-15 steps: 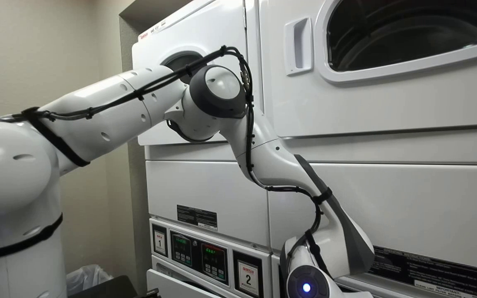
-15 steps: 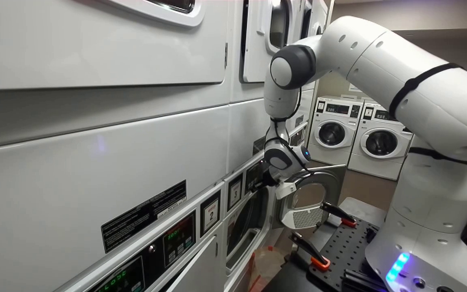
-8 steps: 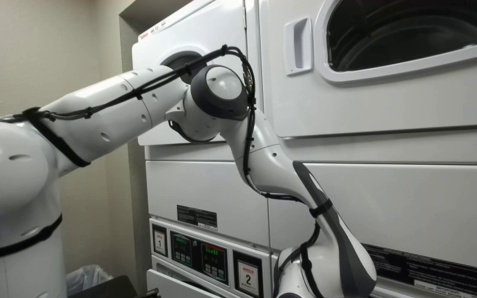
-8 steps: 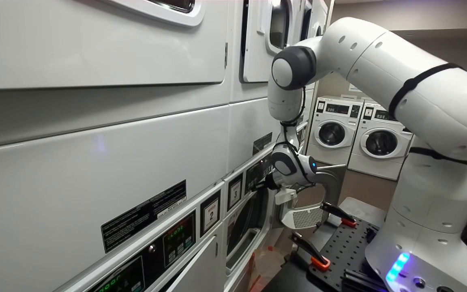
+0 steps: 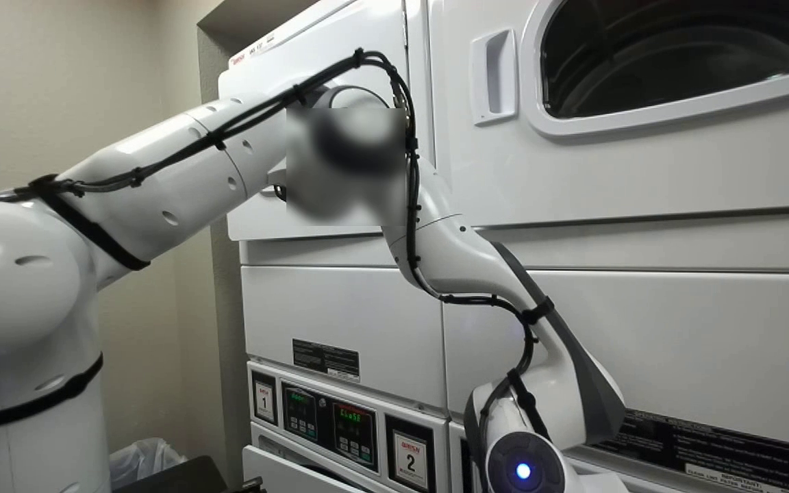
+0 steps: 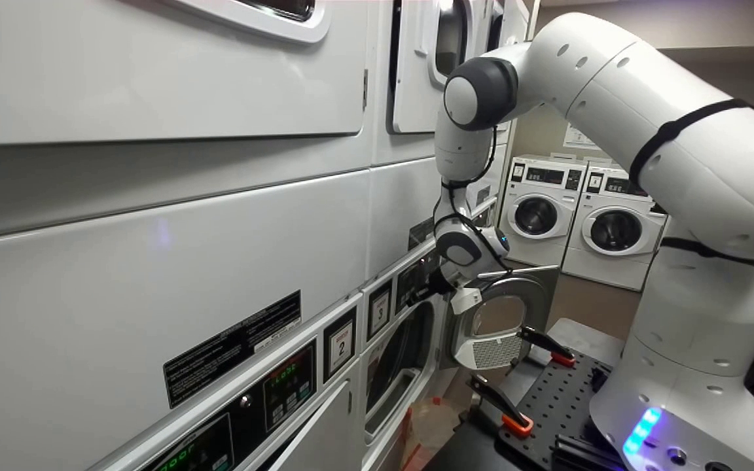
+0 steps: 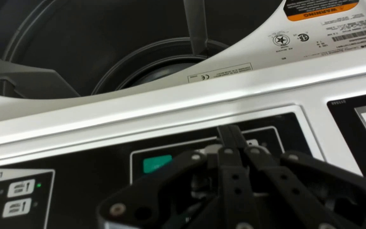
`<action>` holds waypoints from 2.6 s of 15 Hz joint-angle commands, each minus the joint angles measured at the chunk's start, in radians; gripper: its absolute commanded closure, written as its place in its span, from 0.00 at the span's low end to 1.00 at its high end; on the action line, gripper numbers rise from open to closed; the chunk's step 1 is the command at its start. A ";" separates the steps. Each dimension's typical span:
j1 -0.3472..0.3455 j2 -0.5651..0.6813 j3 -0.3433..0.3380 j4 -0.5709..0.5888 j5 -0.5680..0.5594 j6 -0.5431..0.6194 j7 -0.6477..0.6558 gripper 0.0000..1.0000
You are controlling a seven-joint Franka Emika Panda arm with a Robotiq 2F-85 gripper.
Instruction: Press the middle button on the left side of the dishwasher in the middle
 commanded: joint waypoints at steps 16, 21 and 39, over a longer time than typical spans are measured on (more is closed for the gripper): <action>-0.095 -0.160 0.053 -0.063 -0.376 0.193 0.171 1.00; -0.104 -0.054 0.066 0.005 0.020 0.072 -0.084 1.00; -0.079 -0.023 0.063 -0.015 0.222 0.059 -0.138 1.00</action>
